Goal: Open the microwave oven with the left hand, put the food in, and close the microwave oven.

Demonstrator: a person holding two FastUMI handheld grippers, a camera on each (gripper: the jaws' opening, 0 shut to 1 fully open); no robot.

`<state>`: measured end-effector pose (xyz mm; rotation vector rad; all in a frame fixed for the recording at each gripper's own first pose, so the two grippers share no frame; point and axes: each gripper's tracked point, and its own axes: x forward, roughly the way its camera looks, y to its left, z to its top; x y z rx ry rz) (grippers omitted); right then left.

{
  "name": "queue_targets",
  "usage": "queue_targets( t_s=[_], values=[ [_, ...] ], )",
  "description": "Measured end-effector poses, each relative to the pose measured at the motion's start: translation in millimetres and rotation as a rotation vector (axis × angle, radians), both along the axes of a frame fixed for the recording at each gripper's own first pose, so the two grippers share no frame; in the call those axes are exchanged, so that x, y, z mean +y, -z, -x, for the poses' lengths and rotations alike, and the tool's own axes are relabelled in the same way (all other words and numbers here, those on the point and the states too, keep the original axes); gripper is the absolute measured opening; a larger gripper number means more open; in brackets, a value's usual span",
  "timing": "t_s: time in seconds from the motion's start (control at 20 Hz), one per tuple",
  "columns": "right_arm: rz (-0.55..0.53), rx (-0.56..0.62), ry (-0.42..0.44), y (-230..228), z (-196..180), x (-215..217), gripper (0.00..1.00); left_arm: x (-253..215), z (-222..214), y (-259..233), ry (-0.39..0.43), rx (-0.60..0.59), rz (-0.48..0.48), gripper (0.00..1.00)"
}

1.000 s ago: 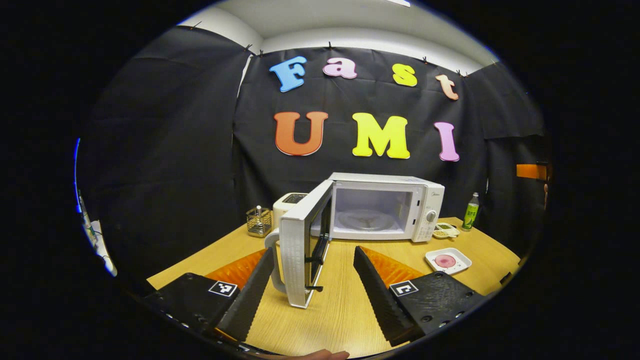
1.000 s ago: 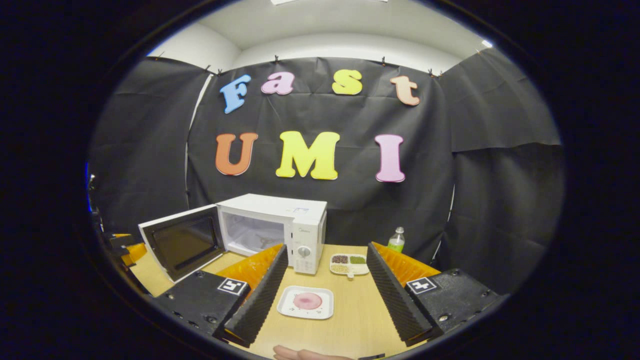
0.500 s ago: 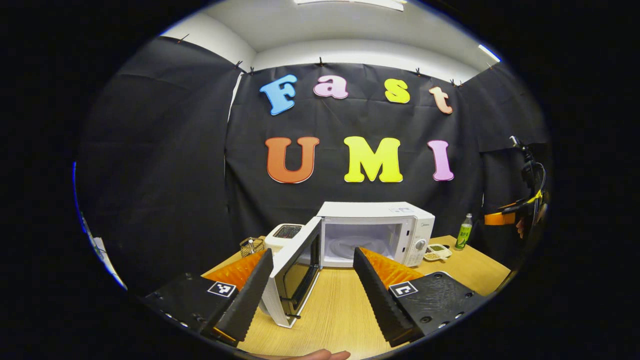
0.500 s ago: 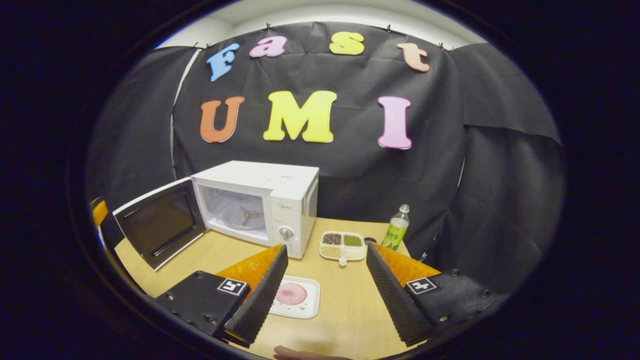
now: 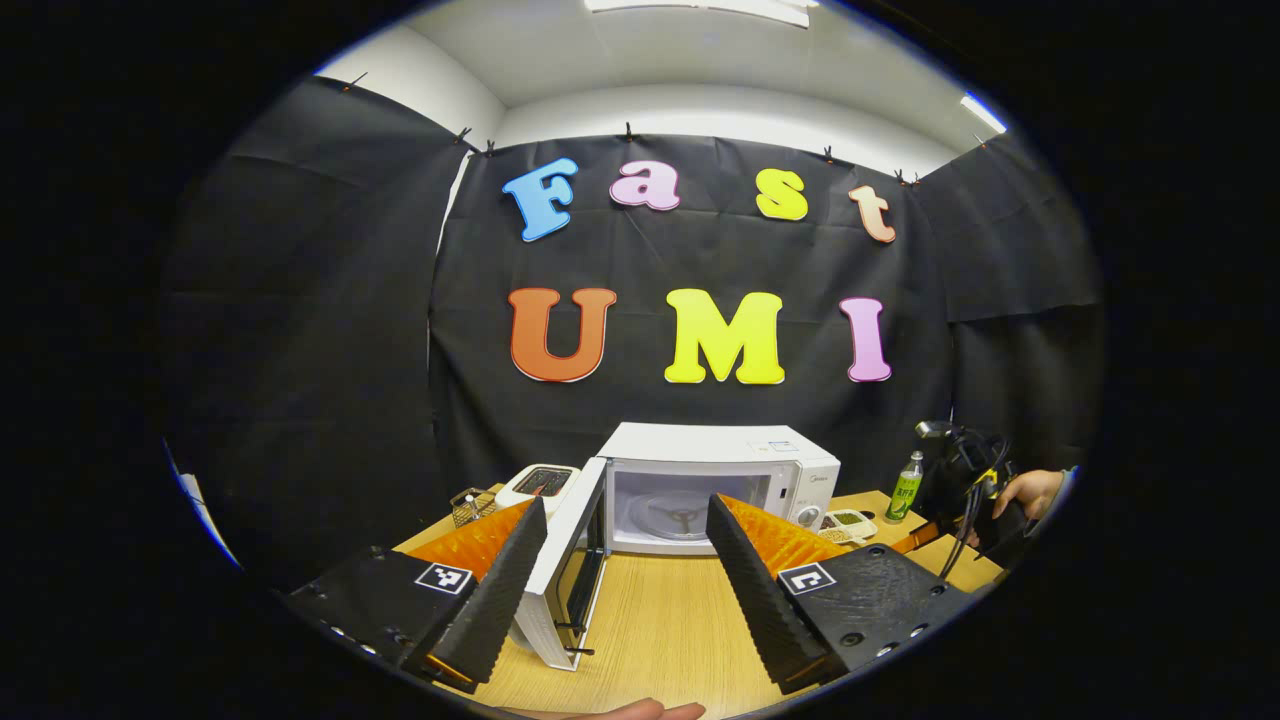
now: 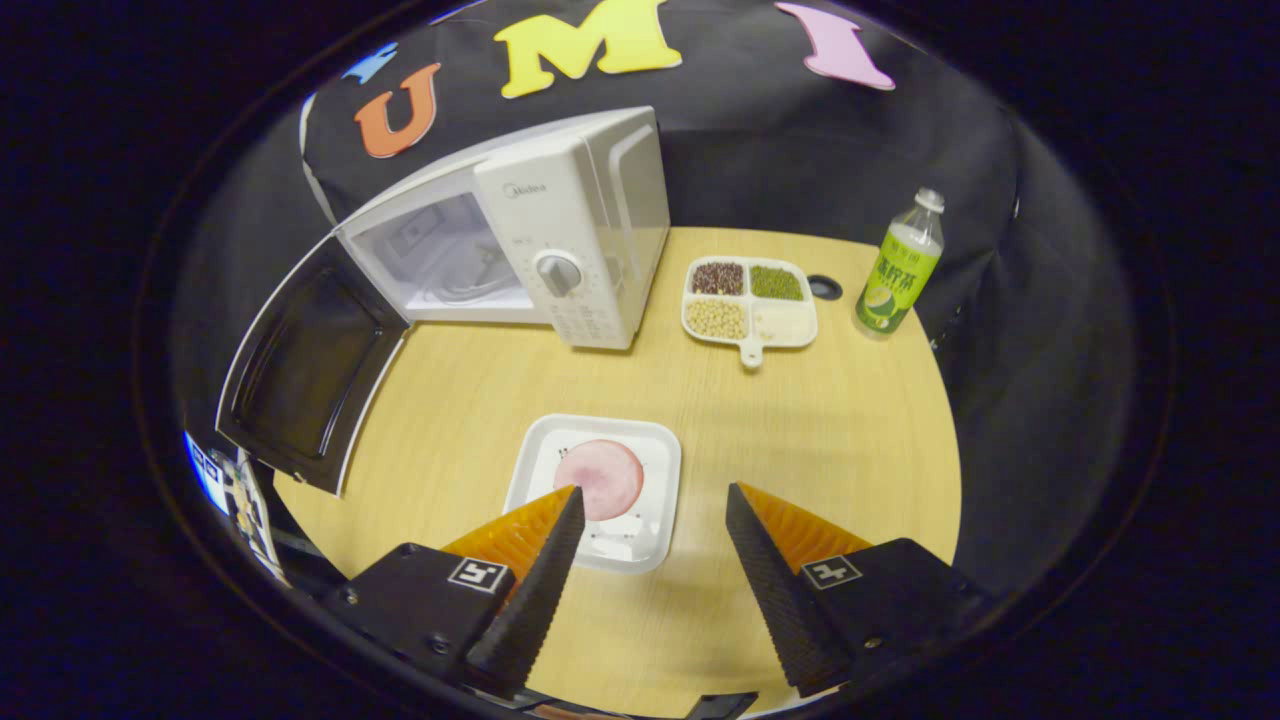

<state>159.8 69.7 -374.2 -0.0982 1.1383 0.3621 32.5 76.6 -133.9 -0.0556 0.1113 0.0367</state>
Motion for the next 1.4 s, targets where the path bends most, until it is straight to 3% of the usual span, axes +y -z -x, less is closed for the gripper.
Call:
queue_targets(
  t_s=[0.05, 0.1, 0.15, 0.2, 0.25, 0.3, 0.35, 0.4, 0.45, 0.6, 0.65, 0.7, 0.75, 0.8, 0.85, 0.95, 1.15, 1.25, 1.4],
  values=[
    [0.001, 0.035, 0.009, 13, -3, -1, 0.74, -2, 1, -2, 0.001, -0.004, -0.007, 0.95],
    [0.003, 0.066, 0.012, 23, -5, -2, 0.72, -4, 1, -1, -0.001, -0.003, -0.015, 0.95],
    [0.0, 0.096, 0.011, 35, -8, -1, 0.67, -5, 1, 0, -0.002, 0.0, -0.023, 0.84],
    [-0.009, 0.131, -0.001, 46, -7, 1, 0.64, -7, 3, 0, 0.004, 0.006, -0.026, 0.95],
    [-0.014, 0.157, -0.009, 54, -7, 3, 0.54, -10, 6, 1, 0.013, 0.009, -0.028, 0.95],
    [-0.024, 0.177, -0.015, 61, -8, 5, 0.51, -11, 7, -1, 0.014, 0.005, -0.033, 0.84],
    [-0.027, 0.191, -0.016, 66, -8, 6, 0.47, -9, 8, -3, 0.004, 0.002, -0.042, 0.95],
    [-0.03, 0.206, -0.019, 70, -9, 7, 0.46, -5, 8, -4, -0.007, 0.0, -0.047, 0.84],
    [-0.036, 0.223, -0.03, 75, -10, 9, 0.39, -4, 9, -5, -0.014, -0.002, -0.048, 0.95],
    [-0.099, 0.376, -0.035, 89, -2, 16, 0.24, -7, 11, -3, -0.016, 0.003, -0.039, 0.95],
    [-0.116, 0.442, -0.029, 94, 1, 18, 0.28, -7, 12, -2, -0.017, 0.009, -0.04, 0.95],
    [-0.146, 0.495, -0.028, 90, 2, 18, 0.09, -7, 13, -2, -0.018, 0.009, -0.048, 0.95],
    [-0.155, 0.518, -0.037, 96, 1, 18, 0.14, -6, 14, -2, -0.021, 0.009, -0.058, 0.95],
    [-0.166, 0.526, -0.029, 94, -3, 17, 0.12, -5, 16, -3, -0.025, 0.005, -0.067, 0.95],
    [-0.176, 0.53, -0.037, 97, -1, 19, 0.0, -5, 16, -4, -0.029, 0.0, -0.072, 0.95],
    [-0.185, 0.525, -0.066, 98, -2, 18, 0.0, -5, 15, -6, -0.027, -0.005, -0.069, 0.95],
    [-0.203, 0.543, 0.012, 91, 7, 18, 0.04, -4, 16, -8, -0.023, -0.009, -0.058, 0.95],
    [-0.239, 0.521, 0.013, 79, 13, 22, 0.0, -1, 18, -8, -0.023, -0.009, -0.056, 0.95],
    [-0.258, 0.489, 0.02, 55, 22, 22, 0.04, 0, 21, -6, -0.023, -0.005, -0.049, 0.95]
  ],
)
